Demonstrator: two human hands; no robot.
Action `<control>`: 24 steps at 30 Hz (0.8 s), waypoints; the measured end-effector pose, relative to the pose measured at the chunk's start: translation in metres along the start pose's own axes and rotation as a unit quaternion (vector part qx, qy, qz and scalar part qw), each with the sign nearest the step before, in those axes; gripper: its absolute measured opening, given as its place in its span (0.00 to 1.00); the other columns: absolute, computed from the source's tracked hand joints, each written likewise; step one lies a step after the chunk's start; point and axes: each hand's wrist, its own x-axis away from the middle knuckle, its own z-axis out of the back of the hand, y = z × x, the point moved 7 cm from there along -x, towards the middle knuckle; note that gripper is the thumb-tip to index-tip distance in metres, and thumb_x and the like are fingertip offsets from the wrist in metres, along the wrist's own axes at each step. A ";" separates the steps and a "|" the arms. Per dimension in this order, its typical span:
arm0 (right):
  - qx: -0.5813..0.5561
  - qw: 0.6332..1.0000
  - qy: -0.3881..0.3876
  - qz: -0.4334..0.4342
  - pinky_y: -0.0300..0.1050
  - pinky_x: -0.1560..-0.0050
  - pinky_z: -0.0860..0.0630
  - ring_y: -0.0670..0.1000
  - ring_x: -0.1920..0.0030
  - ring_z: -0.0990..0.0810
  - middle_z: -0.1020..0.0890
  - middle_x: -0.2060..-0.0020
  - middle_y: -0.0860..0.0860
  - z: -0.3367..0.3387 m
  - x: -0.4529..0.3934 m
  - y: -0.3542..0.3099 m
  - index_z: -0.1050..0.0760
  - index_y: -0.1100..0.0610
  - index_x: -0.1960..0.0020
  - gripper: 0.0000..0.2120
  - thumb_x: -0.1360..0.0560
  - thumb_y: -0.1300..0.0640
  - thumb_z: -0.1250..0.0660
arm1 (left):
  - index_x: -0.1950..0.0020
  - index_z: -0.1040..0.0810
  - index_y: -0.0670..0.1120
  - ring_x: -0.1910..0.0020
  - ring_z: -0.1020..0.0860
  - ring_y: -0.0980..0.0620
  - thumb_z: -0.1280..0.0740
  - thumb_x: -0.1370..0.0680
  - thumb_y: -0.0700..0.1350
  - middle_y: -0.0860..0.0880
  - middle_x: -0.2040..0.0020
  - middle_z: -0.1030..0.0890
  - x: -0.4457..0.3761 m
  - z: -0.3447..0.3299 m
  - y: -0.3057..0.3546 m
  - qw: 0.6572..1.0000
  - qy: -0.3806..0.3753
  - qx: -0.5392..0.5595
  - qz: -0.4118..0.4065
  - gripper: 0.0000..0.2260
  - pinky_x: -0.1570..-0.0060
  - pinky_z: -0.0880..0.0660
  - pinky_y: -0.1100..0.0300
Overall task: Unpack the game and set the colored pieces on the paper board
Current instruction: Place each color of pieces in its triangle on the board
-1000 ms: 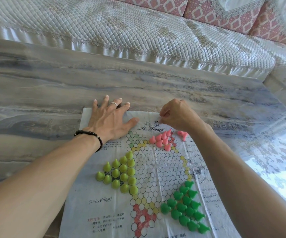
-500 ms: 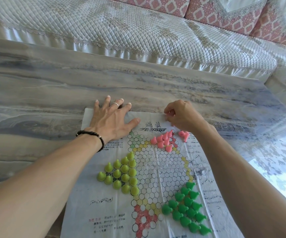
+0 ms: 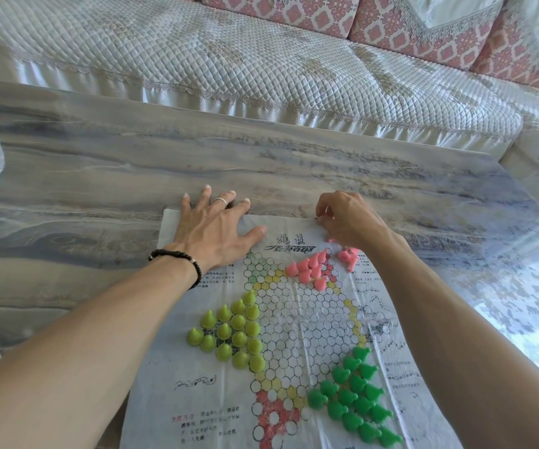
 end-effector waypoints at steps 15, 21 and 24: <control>-0.152 0.988 0.033 0.000 0.36 0.64 0.27 0.44 0.63 0.21 0.20 0.61 0.47 0.028 0.038 0.000 0.29 0.55 0.45 0.10 0.24 0.57 0.32 | 0.24 0.41 0.57 0.23 0.51 0.41 0.53 0.25 0.72 0.50 0.22 0.43 0.000 0.000 0.000 1.000 -0.009 -0.005 0.002 0.33 0.28 0.54 0.35; -0.070 0.997 0.008 0.034 0.44 0.58 0.21 0.48 0.62 0.20 0.17 0.61 0.50 0.028 0.052 0.004 0.19 0.60 0.55 0.07 0.23 0.61 0.36 | 0.24 0.39 0.57 0.23 0.50 0.41 0.51 0.25 0.71 0.49 0.22 0.42 -0.003 0.001 0.002 1.000 -0.005 -0.003 0.006 0.33 0.28 0.53 0.35; -0.029 0.997 -0.028 0.061 0.52 0.57 0.21 0.54 0.62 0.19 0.17 0.63 0.56 0.018 0.055 0.002 0.21 0.64 0.58 0.09 0.23 0.62 0.37 | 0.25 0.38 0.56 0.23 0.50 0.41 0.50 0.26 0.72 0.49 0.22 0.42 -0.003 0.001 0.002 1.000 -0.008 0.000 0.013 0.34 0.28 0.52 0.35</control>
